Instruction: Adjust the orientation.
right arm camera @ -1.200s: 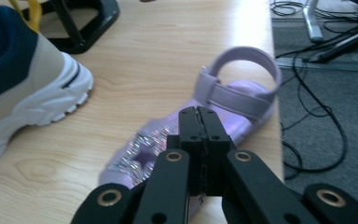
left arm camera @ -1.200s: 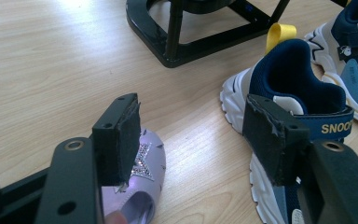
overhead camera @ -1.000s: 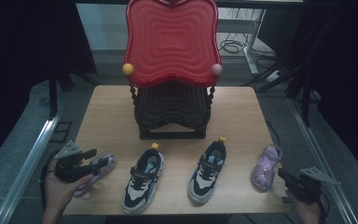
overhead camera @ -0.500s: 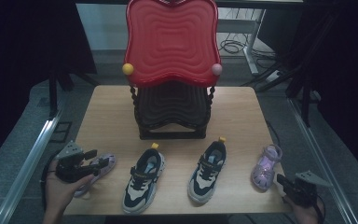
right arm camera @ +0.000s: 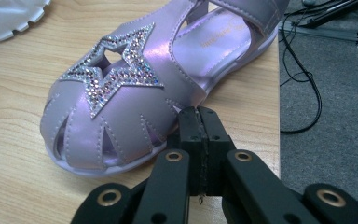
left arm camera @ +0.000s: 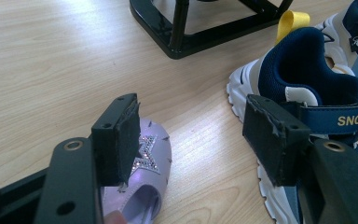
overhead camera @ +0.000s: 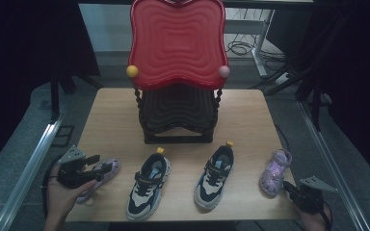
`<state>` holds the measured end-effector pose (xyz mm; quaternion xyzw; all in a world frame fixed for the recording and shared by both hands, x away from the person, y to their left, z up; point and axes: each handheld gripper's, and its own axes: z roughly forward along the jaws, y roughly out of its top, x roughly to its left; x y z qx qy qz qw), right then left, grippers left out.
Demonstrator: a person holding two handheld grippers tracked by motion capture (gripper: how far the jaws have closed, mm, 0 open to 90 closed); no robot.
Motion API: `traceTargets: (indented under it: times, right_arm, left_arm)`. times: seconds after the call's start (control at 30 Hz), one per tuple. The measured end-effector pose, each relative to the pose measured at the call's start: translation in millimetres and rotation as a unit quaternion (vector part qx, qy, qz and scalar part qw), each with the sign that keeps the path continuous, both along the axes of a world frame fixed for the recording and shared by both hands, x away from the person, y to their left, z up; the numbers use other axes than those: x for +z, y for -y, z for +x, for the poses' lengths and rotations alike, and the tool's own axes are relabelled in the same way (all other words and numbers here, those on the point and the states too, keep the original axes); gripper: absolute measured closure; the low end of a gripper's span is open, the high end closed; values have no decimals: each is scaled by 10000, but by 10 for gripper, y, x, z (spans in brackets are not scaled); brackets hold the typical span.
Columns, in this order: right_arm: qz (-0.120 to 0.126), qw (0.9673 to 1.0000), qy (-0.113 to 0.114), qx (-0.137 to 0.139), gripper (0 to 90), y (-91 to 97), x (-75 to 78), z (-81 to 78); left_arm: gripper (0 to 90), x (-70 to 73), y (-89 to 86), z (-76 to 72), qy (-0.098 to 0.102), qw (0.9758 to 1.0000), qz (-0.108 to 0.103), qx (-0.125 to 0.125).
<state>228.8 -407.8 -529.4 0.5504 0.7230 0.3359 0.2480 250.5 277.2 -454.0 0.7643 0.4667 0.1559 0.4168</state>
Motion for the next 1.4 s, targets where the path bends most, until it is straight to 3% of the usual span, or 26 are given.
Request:
traceTargets:
  times: [1.0,1.4]
  right_arm:
    - [-238,9995,-78,191,897,-122,50,22]
    - [-224,9986,-74,466,897,-289,49,63]
  left_arm:
    - [369,-17,-33,-6,-29,10000,2,52]
    - [368,-9,-29,-21,-26,10000,8,40]
